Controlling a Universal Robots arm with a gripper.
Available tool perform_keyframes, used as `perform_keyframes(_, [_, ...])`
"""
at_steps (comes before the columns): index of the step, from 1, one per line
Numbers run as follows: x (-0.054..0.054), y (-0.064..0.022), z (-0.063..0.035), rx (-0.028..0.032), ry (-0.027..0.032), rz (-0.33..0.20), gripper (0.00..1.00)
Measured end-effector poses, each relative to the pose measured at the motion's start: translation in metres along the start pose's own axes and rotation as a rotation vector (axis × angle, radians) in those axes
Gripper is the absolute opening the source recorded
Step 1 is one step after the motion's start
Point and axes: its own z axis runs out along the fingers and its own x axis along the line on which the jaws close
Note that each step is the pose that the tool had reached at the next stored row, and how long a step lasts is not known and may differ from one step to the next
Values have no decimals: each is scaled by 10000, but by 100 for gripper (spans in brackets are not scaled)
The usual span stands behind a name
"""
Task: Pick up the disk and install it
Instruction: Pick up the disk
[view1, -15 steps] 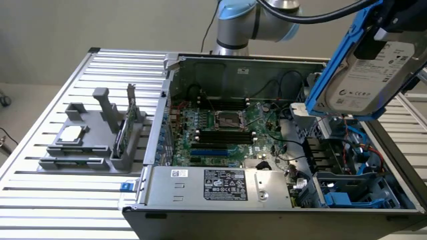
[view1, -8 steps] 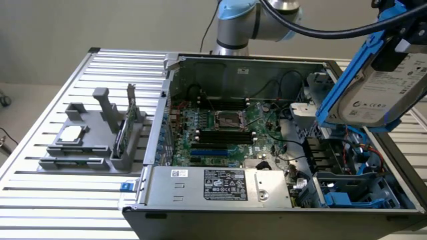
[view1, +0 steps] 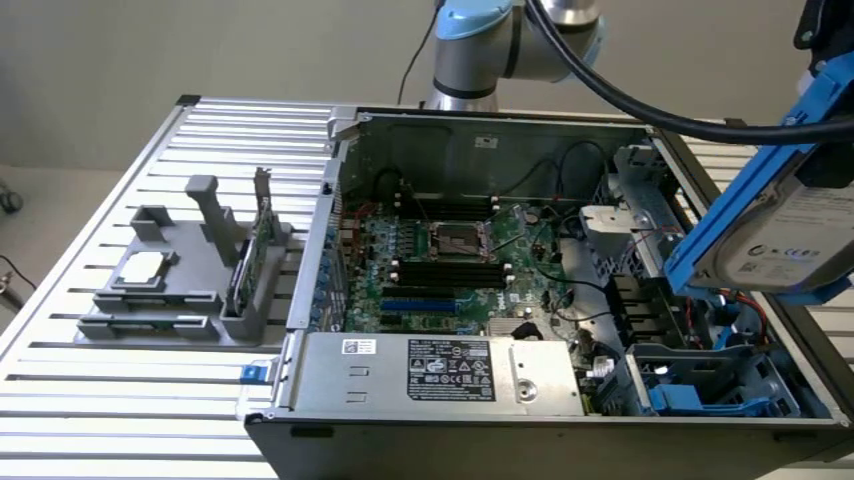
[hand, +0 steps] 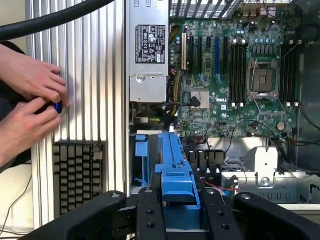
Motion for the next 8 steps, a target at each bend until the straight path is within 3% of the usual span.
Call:
perform_keyframes(4, [123, -36, 23, 95, -2, -1, 33])
perform_keyframes(8, [185, -42, 68, 142, -43, -3, 33])
